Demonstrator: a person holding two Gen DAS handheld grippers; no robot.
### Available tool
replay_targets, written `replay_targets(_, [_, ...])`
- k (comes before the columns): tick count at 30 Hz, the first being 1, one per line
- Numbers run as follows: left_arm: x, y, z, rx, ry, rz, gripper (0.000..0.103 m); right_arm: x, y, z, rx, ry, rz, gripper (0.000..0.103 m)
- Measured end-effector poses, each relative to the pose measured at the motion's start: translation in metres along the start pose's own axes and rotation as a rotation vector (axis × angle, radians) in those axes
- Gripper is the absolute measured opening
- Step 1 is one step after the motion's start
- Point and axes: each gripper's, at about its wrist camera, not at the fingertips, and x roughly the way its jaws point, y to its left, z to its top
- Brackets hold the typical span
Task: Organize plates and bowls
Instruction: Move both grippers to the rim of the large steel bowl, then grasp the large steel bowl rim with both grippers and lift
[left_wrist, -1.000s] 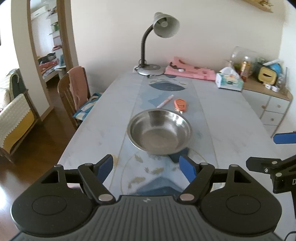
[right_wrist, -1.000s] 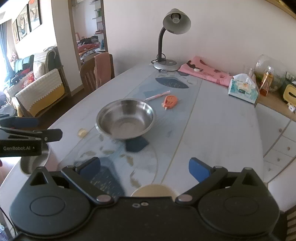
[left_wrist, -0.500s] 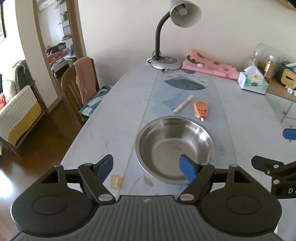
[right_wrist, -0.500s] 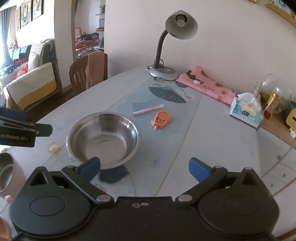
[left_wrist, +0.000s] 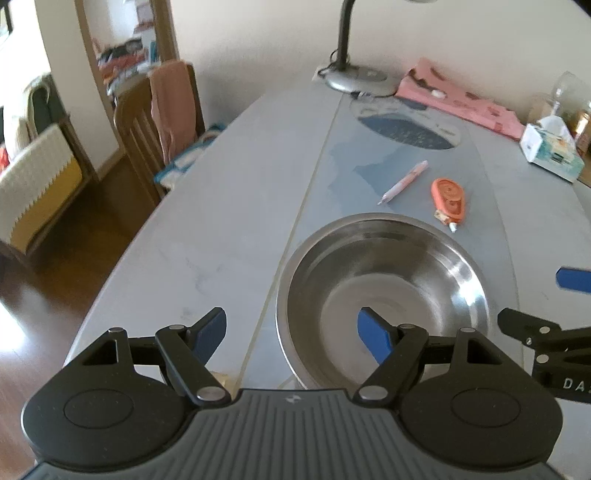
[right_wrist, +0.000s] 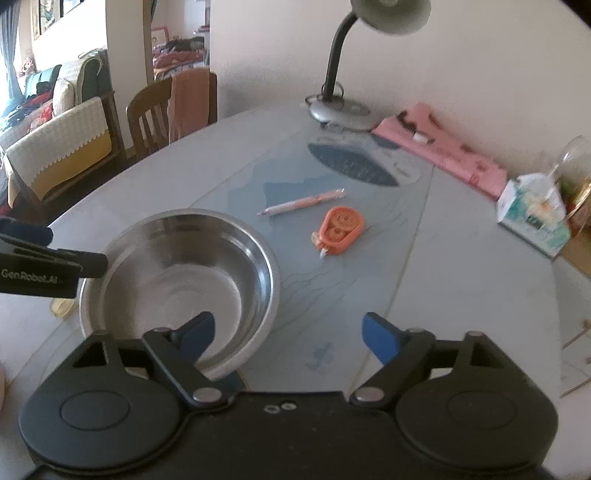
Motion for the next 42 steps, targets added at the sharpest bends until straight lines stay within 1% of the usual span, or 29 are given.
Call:
replay_targets(2, [0.008,0.003,0.001,-0.010,0.014,0.007,0.077,0.010,-0.001,0.003,0.010,0.021,0.017,0.079])
replay_targets(4, [0.017,0.005,0.005,-0.017,0.033,0.011,0.069,0.020,-0.003,0.007,0.024,0.041,0.029,0.076])
replay_targets(5, [0.021,0.006,0.006,-0.021,0.046,0.008,0.062,0.023,-0.004,0.008,0.032,0.048,0.036,0.074])
replay_targets(6, [0.025,0.008,0.006,-0.030,0.060,0.005,0.062,0.027,-0.006,0.009,0.044,0.056,0.047,0.072])
replay_targets(8, [0.030,0.011,0.007,-0.046,0.070,0.006,0.061,0.034,-0.008,0.010,0.067,0.074,0.064,0.066])
replay_targets(9, [0.033,0.012,0.006,-0.051,0.076,0.004,0.058,0.036,-0.008,0.010,0.075,0.082,0.071,0.064])
replay_targets(10, [0.035,0.012,0.006,-0.053,0.084,0.004,0.055,0.039,-0.008,0.009,0.083,0.091,0.077,0.056])
replay_targets(11, [0.038,0.013,0.006,-0.056,0.095,0.004,0.048,0.042,-0.009,0.009,0.093,0.100,0.084,0.052])
replay_targets(12, [0.041,0.013,0.007,-0.057,0.102,0.004,0.044,0.044,-0.009,0.009,0.102,0.106,0.088,0.051])
replay_targets(14, [0.044,0.014,0.006,-0.066,0.116,0.000,0.040,0.046,-0.009,0.007,0.115,0.119,0.102,0.041])
replay_targets(18, [0.048,0.012,0.008,-0.067,0.123,-0.003,0.031,0.049,-0.008,0.005,0.125,0.137,0.116,0.033])
replay_targets(19, [0.048,0.012,0.008,-0.065,0.124,0.001,0.030,0.049,-0.009,0.004,0.130,0.139,0.118,0.028])
replay_targets(20, [0.049,0.012,0.008,-0.065,0.125,0.002,0.025,0.049,-0.010,0.004,0.136,0.141,0.119,0.025])
replay_targets(21, [0.049,0.011,0.008,-0.065,0.126,-0.001,0.022,0.049,-0.011,0.004,0.145,0.144,0.122,0.023])
replay_targets(23, [0.048,0.010,0.008,-0.064,0.126,-0.007,0.018,0.050,-0.012,0.004,0.158,0.147,0.132,0.018])
replay_targets(24, [0.048,0.009,0.008,-0.059,0.125,-0.007,0.016,0.050,-0.012,0.004,0.161,0.148,0.136,0.017])
replay_targets(26, [0.048,0.007,0.008,-0.052,0.125,-0.001,0.016,0.049,-0.012,0.003,0.164,0.147,0.134,0.015])
replay_targets(31, [0.045,0.003,0.006,-0.044,0.127,0.002,0.016,0.047,-0.011,0.002,0.176,0.154,0.119,0.015])
replay_targets(36, [0.033,-0.002,0.003,-0.026,0.102,0.003,0.015,0.036,-0.012,0.001,0.171,0.141,0.105,0.015])
replay_targets(42, [0.012,-0.007,0.000,-0.005,0.092,-0.002,0.015,0.017,-0.012,-0.002,0.185,0.136,0.088,0.015])
